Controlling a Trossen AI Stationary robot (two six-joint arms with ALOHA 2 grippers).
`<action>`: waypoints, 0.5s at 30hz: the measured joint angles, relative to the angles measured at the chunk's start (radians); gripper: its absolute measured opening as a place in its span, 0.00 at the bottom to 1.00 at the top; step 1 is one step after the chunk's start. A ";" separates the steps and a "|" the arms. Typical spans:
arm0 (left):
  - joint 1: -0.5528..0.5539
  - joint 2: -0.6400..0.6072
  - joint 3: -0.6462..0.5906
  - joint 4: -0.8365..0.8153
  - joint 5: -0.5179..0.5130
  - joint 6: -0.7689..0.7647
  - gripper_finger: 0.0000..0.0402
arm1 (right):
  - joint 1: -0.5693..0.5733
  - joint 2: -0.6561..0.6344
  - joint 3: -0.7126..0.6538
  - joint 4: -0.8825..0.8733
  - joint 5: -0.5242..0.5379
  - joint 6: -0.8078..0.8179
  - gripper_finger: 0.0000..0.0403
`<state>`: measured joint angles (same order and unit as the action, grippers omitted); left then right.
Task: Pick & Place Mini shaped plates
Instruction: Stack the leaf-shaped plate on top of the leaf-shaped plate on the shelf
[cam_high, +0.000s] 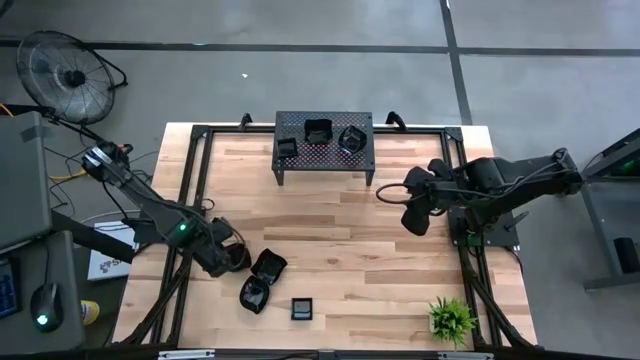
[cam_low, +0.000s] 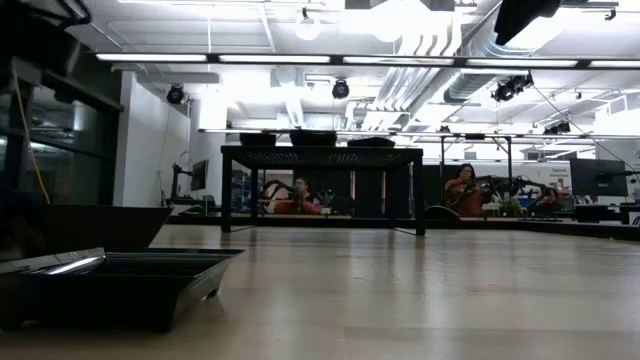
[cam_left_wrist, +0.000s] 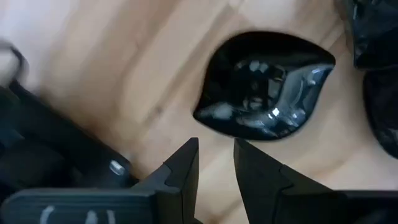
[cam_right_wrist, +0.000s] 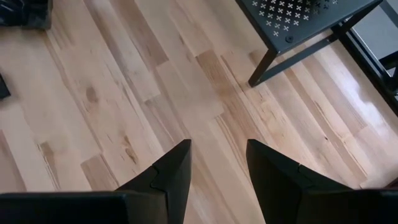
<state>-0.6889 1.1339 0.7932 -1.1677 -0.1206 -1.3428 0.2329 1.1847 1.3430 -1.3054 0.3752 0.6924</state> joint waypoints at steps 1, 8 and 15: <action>-0.013 0.000 -0.008 0.013 0.017 -0.048 0.24 | 0.000 0.000 0.000 -0.002 0.000 0.003 0.37; -0.061 0.000 -0.047 0.136 0.069 -0.340 0.24 | 0.000 0.000 0.000 -0.006 0.002 0.006 0.37; -0.057 0.009 -0.051 0.151 0.009 -0.365 0.24 | 0.000 -0.001 0.000 -0.006 0.009 0.031 0.37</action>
<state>-0.7460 1.1434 0.7418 -1.0166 -0.1115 -1.7080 0.2329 1.1839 1.3430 -1.3117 0.3843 0.7231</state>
